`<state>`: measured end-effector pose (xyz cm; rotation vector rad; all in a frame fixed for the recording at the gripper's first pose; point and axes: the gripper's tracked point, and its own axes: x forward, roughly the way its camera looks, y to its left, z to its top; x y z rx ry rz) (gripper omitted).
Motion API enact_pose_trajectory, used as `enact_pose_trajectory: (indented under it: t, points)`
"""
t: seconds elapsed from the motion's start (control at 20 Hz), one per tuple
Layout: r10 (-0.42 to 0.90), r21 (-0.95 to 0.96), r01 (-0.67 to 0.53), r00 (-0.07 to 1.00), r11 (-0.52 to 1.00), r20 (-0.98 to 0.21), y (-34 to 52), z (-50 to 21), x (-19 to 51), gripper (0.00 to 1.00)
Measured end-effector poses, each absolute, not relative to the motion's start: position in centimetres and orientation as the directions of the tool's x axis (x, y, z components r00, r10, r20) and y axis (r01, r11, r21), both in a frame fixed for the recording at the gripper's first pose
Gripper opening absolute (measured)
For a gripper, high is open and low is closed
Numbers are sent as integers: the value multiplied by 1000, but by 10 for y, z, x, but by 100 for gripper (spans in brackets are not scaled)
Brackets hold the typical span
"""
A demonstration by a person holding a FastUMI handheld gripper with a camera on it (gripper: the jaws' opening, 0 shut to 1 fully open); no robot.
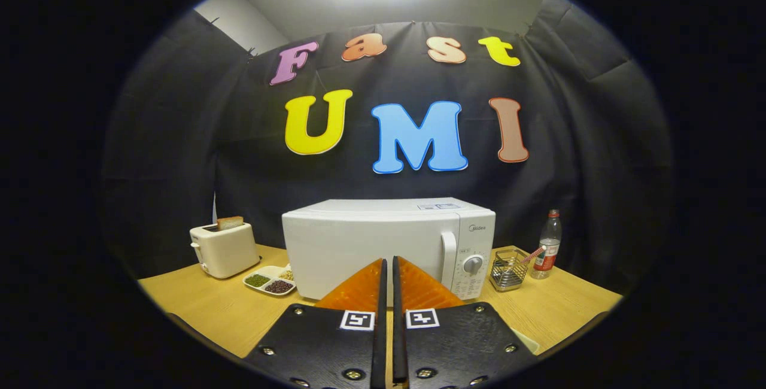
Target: Open the microwave, put the food inside, and close the microwave door.
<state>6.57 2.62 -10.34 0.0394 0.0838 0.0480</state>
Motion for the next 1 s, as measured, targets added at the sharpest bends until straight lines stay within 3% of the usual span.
enact_pose_trajectory:
  t: [0.4, 0.75, 1.0]
  points:
    - [77, 113, -75, 997, 991, -15, 36, -54, -14, 5]
    - [66, -50, -65, 998, 997, 7, 34, -25, -40, 5]
    - [65, -49, -63, 997, 997, 35, 23, -12, -47, 3]
